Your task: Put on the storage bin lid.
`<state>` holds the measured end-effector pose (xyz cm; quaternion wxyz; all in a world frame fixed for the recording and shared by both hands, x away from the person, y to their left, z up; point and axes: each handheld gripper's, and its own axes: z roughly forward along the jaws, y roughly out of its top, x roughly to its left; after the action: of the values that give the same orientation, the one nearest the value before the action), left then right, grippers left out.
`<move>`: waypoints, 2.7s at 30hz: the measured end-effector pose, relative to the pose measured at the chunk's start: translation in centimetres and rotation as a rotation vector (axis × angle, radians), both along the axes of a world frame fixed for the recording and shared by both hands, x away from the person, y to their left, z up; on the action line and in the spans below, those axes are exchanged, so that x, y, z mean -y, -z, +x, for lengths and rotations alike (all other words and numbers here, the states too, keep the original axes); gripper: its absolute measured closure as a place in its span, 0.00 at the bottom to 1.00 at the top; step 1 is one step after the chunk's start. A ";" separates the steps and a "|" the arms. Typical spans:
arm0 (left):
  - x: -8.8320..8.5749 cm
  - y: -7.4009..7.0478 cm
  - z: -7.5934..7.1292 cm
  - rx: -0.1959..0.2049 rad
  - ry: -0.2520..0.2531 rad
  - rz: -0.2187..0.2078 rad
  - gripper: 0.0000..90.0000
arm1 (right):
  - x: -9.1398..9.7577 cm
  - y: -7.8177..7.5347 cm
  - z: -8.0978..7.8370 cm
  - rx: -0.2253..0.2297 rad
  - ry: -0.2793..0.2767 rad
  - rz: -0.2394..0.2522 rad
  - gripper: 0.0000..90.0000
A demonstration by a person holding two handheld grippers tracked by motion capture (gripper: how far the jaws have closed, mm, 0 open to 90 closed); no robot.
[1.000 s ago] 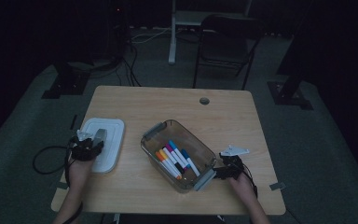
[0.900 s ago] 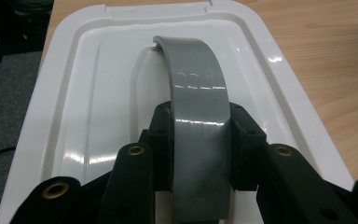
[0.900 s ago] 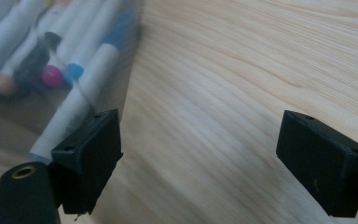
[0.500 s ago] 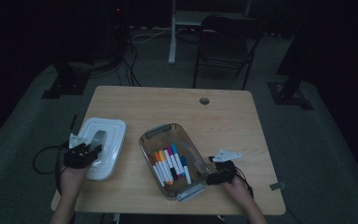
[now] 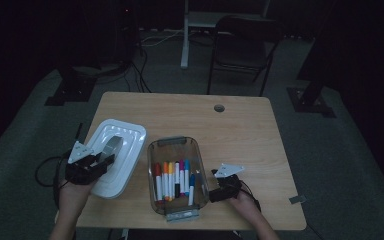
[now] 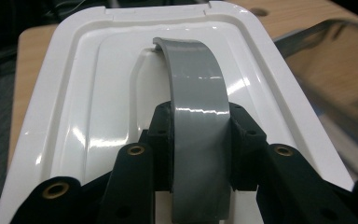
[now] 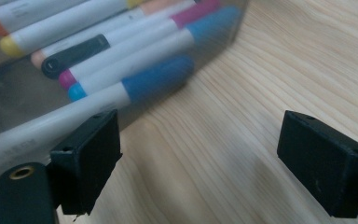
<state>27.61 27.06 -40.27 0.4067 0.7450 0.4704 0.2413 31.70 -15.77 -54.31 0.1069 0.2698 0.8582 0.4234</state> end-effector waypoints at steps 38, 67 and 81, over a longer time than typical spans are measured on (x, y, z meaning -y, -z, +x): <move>7.2 0.6 -0.9 -0.068 0.224 0.026 0.76 | -4.7 -0.4 0.3 0.020 0.007 -0.011 0.13; 9.1 1.5 -0.8 -0.077 0.251 0.032 0.75 | 6.3 -1.0 1.4 0.040 0.307 0.017 0.13; 7.6 0.6 -1.2 -0.039 0.283 -0.057 0.21 | 9.0 -0.6 1.3 0.019 0.362 0.002 0.13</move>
<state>26.38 19.50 -40.84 0.4487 0.7965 0.3751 0.1535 33.03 -24.79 -53.66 0.1891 0.4160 0.7942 0.4006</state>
